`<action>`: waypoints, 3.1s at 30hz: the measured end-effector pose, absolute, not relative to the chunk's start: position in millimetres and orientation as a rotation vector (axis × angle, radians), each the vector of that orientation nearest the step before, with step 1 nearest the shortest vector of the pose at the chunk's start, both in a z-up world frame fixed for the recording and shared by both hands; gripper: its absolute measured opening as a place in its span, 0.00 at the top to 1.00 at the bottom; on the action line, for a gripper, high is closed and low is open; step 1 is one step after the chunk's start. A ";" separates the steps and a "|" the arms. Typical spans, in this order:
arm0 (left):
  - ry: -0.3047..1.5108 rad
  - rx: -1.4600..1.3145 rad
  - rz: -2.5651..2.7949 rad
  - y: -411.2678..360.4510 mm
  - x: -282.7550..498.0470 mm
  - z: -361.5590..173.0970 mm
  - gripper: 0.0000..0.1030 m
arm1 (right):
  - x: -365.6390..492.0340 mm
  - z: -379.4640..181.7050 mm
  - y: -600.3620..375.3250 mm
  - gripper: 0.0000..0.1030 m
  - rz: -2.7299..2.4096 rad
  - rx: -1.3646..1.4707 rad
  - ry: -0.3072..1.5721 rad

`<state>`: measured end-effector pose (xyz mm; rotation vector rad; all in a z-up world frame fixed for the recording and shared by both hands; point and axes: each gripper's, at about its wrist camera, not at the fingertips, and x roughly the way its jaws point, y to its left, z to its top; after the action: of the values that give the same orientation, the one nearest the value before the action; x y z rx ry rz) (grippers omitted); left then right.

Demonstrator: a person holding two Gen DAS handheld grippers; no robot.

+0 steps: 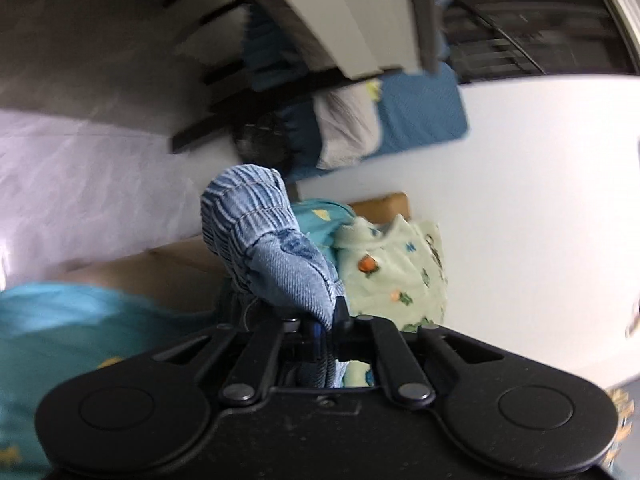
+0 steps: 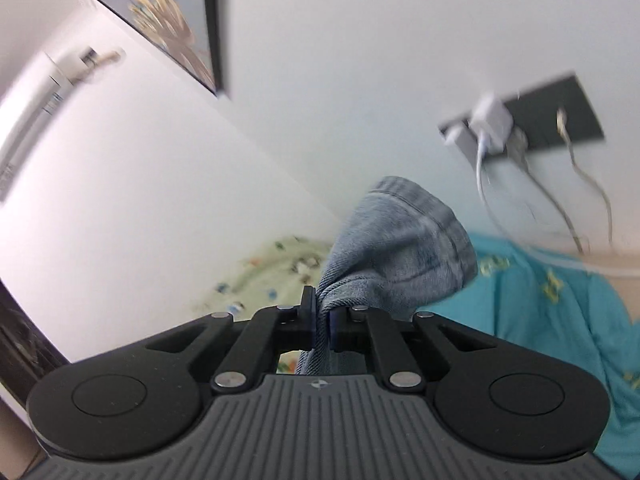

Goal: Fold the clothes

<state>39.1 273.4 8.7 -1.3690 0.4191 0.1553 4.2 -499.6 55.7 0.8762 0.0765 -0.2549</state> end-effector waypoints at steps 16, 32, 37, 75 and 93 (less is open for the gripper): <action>0.644 -1.240 0.291 254.4 0.4 -10.9 0.87 | -128.1 -126.9 -518.2 0.91 -0.530 1.015 0.554; 0.592 -0.701 0.111 164.2 -8.2 49.4 0.56 | -152.7 -61.6 -502.2 0.40 -0.728 0.808 0.428; 0.614 -0.575 0.000 108.8 20.4 44.8 0.56 | -116.5 -32.4 -491.5 0.37 -0.652 0.720 0.377; 0.813 -0.253 -0.122 19.3 120.4 -65.5 0.56 | 124.2 -127.7 -474.7 0.95 -0.312 1.028 0.355; 0.788 -0.316 -0.163 25.6 112.4 -59.1 0.56 | 24.3 -162.4 -562.6 0.95 -0.760 1.080 0.322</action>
<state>112.4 25.6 -59.1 -0.3156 0.7878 -0.1626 24.3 -562.6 -162.4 1.0803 0.3219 -0.7600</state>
